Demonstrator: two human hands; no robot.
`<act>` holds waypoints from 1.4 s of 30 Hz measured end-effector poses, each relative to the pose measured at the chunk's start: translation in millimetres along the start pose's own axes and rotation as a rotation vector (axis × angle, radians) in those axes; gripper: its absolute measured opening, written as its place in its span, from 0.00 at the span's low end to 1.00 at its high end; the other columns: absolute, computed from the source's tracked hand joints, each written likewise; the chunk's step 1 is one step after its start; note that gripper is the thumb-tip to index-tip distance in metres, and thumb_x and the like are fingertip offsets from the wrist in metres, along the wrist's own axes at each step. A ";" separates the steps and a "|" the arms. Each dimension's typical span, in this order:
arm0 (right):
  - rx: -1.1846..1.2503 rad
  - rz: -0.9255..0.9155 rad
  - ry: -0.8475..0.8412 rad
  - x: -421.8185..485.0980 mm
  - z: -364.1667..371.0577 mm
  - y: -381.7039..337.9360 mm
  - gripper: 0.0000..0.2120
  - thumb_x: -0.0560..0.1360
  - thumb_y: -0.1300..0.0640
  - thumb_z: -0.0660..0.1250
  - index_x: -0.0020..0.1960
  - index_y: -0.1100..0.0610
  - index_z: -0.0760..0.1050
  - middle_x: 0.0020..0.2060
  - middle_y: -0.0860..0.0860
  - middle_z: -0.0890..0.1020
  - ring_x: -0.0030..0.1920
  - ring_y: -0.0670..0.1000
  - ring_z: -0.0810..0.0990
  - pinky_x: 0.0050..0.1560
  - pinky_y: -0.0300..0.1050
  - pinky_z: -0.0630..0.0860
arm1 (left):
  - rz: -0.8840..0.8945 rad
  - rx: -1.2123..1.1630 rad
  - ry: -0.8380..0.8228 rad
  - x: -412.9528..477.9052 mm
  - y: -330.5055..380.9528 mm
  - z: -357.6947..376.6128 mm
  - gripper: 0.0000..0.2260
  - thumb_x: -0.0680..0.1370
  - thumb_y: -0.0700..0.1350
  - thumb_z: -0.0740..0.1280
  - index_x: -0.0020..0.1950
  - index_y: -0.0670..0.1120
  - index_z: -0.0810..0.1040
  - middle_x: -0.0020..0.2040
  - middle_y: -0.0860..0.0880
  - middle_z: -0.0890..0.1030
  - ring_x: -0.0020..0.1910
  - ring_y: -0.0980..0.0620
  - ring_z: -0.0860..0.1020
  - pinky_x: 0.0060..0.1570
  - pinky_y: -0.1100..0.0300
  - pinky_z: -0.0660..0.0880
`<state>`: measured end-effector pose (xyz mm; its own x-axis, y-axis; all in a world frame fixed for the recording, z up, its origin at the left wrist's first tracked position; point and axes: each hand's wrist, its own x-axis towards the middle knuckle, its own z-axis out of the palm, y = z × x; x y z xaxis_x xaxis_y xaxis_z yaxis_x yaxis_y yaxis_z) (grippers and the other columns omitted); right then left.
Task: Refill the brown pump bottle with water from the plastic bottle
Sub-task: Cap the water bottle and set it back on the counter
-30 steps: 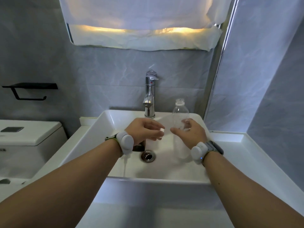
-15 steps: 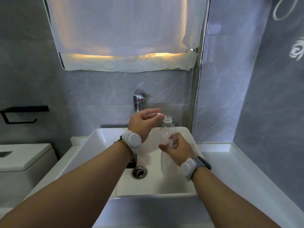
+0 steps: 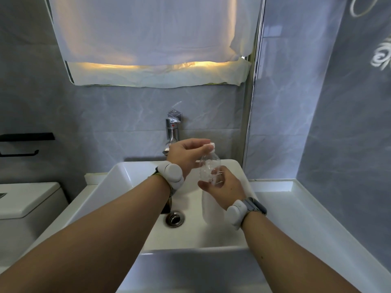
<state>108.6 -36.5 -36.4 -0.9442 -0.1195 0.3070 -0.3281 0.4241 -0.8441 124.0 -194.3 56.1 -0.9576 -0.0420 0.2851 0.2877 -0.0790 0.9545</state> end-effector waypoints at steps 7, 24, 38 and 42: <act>0.004 -0.003 0.019 -1.5 0.6 -2.2 0.28 0.63 0.28 0.74 0.56 0.39 0.71 0.44 0.34 0.80 0.43 0.36 0.80 0.38 0.29 0.70 | -0.028 0.046 -0.003 4.6 3.1 -1.2 0.08 0.73 0.43 0.82 0.50 0.44 0.88 0.47 0.43 0.90 0.46 0.46 0.88 0.47 0.47 0.87; 0.027 -0.021 -0.031 -4.2 -2.2 -4.3 0.24 0.70 0.36 0.77 0.58 0.44 0.72 0.49 0.43 0.83 0.48 0.42 0.82 0.42 0.35 0.75 | 0.043 0.185 0.001 10.7 4.1 -0.8 0.02 0.76 0.42 0.79 0.47 0.48 0.89 0.40 0.51 0.89 0.40 0.54 0.86 0.41 0.62 0.83; 0.066 -0.046 -0.044 -5.0 -2.1 -6.1 0.22 0.71 0.39 0.78 0.58 0.43 0.72 0.49 0.44 0.83 0.49 0.43 0.82 0.48 0.39 0.78 | 0.013 0.277 -0.083 10.3 16.6 -4.5 0.04 0.74 0.41 0.80 0.46 0.45 0.88 0.40 0.47 0.88 0.38 0.56 0.85 0.42 0.60 0.84; 0.090 -0.055 -0.036 -6.2 -1.9 -5.2 0.19 0.71 0.40 0.79 0.55 0.42 0.73 0.48 0.46 0.84 0.48 0.46 0.84 0.50 0.43 0.81 | 0.025 0.266 -0.128 11.3 19.9 -8.3 0.03 0.78 0.36 0.75 0.48 0.43 0.88 0.48 0.42 0.88 0.46 0.49 0.86 0.50 0.56 0.85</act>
<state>116.2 -36.3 -33.0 -0.9247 -0.1733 0.3390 -0.3790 0.3338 -0.8631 119.0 -204.7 77.6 -0.9495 0.0865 0.3015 0.3127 0.1852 0.9316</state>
